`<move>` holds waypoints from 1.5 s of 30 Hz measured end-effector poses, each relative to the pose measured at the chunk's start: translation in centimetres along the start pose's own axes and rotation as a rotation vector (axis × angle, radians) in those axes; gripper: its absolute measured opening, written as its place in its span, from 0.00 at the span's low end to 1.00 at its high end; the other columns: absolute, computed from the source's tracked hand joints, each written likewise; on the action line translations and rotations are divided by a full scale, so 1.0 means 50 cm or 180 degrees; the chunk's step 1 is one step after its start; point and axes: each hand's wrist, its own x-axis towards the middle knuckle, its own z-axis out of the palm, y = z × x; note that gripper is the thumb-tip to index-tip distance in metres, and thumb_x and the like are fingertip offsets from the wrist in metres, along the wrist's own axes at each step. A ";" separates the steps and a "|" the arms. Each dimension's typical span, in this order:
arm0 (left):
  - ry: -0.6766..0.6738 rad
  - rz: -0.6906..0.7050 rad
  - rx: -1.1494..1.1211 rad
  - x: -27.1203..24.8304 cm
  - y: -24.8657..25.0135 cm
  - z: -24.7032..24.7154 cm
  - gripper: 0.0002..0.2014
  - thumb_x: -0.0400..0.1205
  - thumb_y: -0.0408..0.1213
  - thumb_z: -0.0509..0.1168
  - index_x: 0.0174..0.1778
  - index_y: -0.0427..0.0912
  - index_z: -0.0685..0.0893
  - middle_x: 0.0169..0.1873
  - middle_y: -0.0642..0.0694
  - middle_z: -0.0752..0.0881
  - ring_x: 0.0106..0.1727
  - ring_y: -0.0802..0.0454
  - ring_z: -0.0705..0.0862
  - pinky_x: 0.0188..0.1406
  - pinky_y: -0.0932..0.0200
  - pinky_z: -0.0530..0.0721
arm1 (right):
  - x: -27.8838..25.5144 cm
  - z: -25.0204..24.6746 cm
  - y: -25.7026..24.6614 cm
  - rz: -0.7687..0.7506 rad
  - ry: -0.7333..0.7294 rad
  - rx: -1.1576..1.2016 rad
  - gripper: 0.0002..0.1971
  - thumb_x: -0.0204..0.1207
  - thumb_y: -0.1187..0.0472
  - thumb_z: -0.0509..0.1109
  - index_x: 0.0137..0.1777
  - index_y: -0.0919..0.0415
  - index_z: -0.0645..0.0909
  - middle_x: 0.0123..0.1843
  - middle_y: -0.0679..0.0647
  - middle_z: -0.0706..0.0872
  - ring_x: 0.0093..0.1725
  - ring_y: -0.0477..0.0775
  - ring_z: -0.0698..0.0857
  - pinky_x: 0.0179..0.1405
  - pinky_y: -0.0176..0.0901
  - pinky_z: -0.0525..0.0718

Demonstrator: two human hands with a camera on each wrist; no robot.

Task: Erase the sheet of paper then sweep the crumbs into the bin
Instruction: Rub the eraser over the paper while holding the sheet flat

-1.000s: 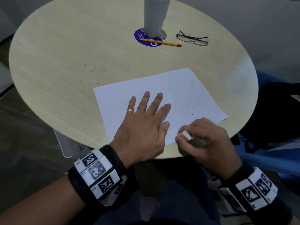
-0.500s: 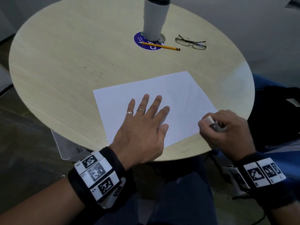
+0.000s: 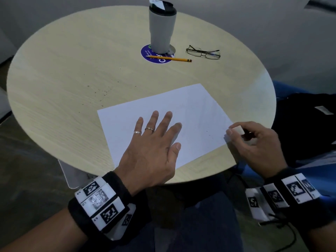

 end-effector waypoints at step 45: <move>-0.1839 0.0726 0.1134 0.083 0.034 -0.090 0.49 0.82 0.79 0.36 0.90 0.52 0.26 0.86 0.53 0.21 0.89 0.43 0.23 0.89 0.33 0.32 | 0.049 -0.037 0.043 -0.0051 -0.0448 0.0123 0.05 0.84 0.54 0.77 0.45 0.47 0.87 0.35 0.43 0.92 0.38 0.44 0.88 0.42 0.35 0.82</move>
